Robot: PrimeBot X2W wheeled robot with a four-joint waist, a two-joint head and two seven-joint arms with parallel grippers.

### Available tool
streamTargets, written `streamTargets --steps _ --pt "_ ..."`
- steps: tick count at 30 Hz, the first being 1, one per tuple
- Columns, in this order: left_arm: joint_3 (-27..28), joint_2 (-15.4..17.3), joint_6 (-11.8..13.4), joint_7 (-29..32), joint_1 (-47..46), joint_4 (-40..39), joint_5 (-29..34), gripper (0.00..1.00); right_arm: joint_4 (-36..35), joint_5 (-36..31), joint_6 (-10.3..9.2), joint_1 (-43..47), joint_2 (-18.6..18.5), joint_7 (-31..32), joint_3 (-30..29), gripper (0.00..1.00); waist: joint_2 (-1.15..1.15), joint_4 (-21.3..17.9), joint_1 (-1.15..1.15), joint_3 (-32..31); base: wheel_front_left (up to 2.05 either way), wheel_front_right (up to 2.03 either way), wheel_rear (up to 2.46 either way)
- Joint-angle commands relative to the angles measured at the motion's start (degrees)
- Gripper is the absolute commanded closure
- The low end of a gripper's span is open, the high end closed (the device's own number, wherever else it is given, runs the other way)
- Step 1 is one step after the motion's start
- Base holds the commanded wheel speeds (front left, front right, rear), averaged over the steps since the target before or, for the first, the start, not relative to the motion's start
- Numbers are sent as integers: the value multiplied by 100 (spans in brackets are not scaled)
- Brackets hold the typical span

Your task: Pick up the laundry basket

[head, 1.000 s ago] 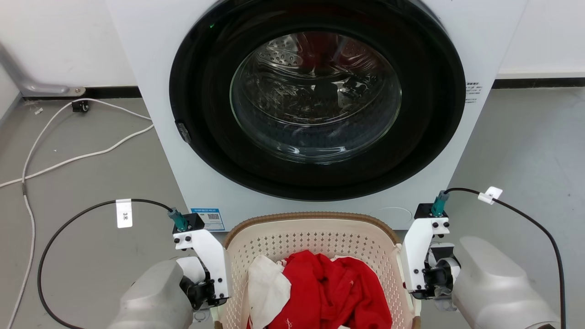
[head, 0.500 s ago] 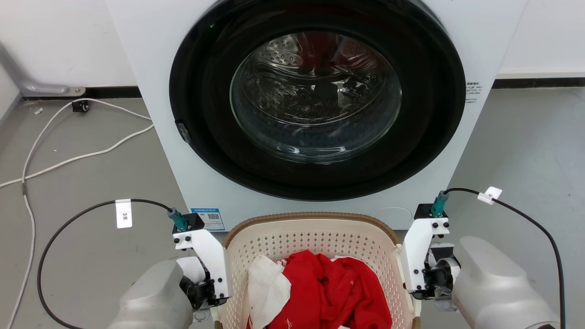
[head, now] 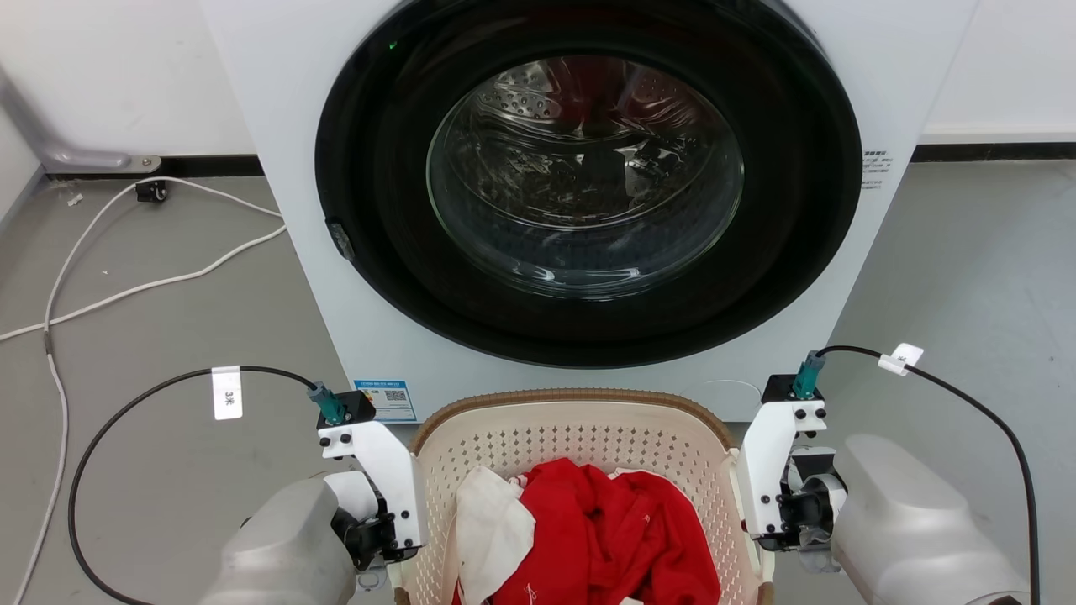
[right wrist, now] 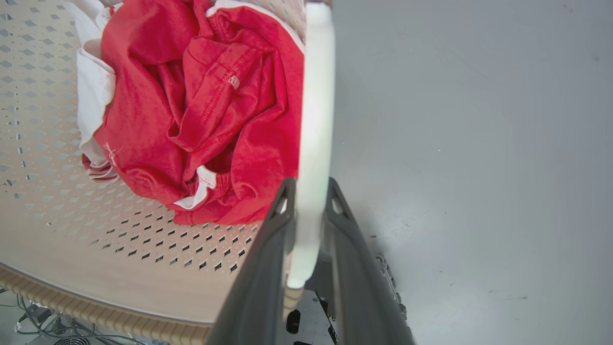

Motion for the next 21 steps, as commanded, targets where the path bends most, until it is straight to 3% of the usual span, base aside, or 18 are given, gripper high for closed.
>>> streamTargets --steps 1,21 --pt "-6 -173 -52 -57 -67 -87 -49 100 -62 39 79 -17 190 29 9 100 0 9 0 3 0 0 0" --pt "-54 -149 -63 -170 -82 -87 -80 100 -62 81 80 -12 190 61 45 100 0 -13 0 28 0 0 0"
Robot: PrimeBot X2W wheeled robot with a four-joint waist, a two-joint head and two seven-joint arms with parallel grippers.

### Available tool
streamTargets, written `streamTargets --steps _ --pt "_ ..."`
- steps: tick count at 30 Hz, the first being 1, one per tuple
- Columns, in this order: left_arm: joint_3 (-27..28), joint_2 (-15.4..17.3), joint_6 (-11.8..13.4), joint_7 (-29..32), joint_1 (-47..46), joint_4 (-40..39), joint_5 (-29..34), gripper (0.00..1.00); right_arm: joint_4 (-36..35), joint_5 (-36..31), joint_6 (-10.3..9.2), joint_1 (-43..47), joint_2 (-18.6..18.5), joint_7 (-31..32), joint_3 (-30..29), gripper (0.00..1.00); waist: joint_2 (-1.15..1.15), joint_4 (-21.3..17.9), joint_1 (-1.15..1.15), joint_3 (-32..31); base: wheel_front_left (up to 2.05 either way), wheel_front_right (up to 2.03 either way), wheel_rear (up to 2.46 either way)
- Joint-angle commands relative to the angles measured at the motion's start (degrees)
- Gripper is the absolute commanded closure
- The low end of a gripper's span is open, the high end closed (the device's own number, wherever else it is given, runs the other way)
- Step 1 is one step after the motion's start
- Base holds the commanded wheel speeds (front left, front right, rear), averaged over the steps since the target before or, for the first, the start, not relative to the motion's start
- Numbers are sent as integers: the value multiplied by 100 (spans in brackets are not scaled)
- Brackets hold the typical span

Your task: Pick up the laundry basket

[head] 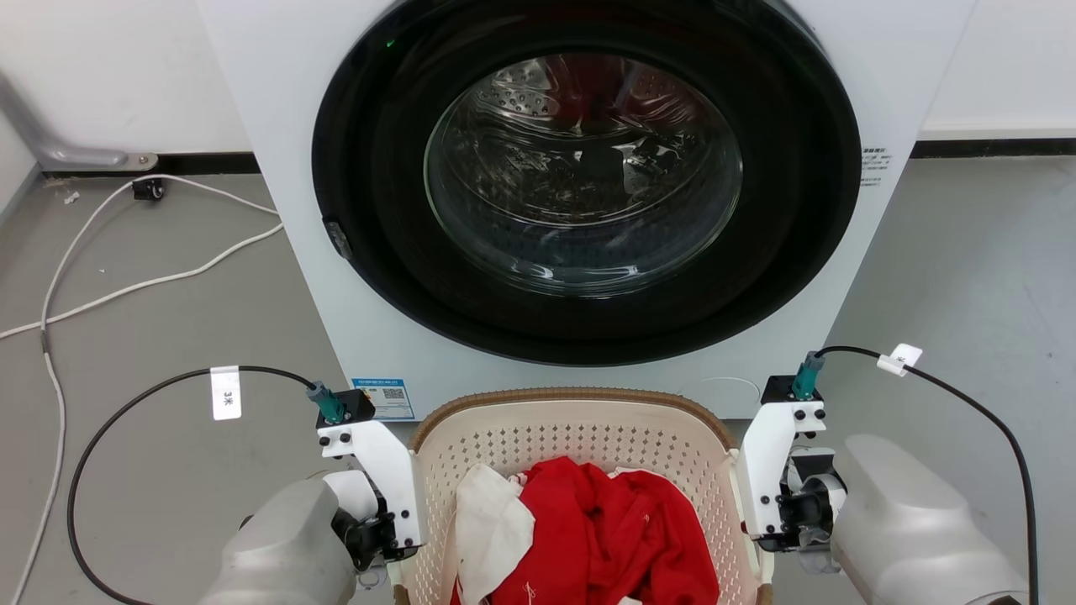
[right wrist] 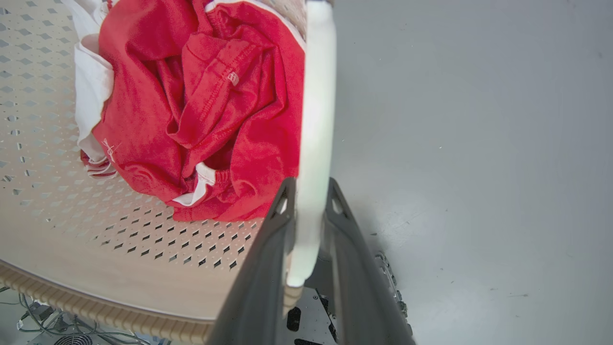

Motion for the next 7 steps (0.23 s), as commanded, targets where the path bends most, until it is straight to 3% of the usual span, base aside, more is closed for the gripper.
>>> streamTargets --steps 1,7 --pt "-7 -149 -63 -51 -81 -87 -62 100 -62 46 80 -14 188 23 10 100 0 -4 0 4 0 0 0" --pt "-20 -145 -66 -69 -77 -87 -71 100 -62 79 80 -29 190 43 37 100 0 -24 0 14 0 0 0"
